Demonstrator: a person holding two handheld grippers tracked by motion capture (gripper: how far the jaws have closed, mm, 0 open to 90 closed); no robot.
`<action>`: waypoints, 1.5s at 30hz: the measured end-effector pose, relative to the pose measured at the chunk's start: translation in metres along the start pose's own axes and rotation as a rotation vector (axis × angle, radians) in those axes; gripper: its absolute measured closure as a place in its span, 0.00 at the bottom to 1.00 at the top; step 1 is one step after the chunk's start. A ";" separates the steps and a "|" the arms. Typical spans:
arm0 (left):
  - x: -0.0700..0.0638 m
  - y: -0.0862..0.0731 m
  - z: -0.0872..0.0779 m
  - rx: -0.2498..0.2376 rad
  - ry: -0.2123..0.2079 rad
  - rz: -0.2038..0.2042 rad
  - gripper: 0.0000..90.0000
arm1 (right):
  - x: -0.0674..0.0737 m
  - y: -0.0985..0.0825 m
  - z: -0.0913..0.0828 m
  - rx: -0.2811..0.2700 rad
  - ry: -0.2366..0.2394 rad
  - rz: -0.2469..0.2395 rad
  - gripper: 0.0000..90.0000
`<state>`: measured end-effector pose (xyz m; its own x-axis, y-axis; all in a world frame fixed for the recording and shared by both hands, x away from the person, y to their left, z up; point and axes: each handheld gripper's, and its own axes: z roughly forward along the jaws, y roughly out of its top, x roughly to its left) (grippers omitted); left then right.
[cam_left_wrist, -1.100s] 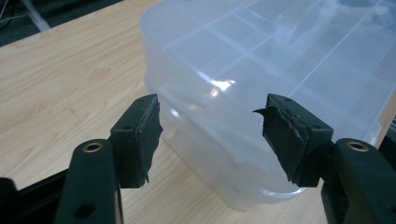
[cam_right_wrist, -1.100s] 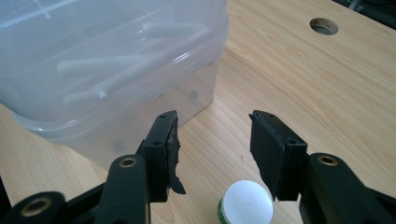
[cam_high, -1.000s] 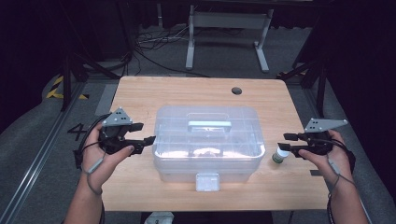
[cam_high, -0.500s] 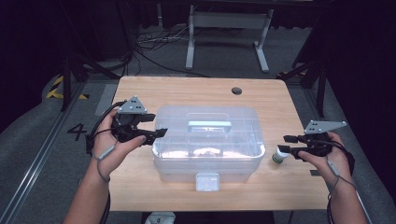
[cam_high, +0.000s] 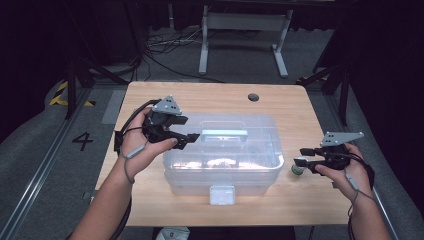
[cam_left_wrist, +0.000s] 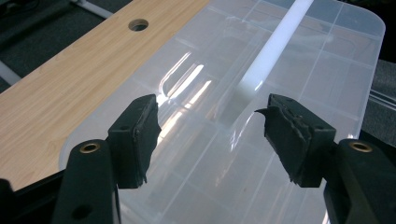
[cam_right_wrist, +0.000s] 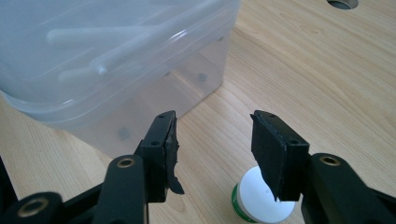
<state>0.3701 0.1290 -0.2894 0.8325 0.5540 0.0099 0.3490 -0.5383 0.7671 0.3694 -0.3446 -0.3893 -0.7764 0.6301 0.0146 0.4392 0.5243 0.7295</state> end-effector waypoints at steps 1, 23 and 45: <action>-0.001 0.002 0.002 0.002 -0.006 0.004 0.39 | 0.000 0.000 0.000 0.000 0.001 0.001 0.57; -0.016 0.020 0.054 0.066 -0.038 0.122 0.44 | 0.002 0.002 0.006 0.011 0.010 -0.019 0.56; -0.020 0.021 0.061 0.097 -0.009 0.164 0.79 | 0.008 -0.001 0.001 0.006 0.014 -0.047 0.71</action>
<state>0.3867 0.0678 -0.3121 0.8854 0.4481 0.1239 0.2475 -0.6800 0.6902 0.3629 -0.3392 -0.3905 -0.8025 0.5966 -0.0101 0.4048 0.5567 0.7255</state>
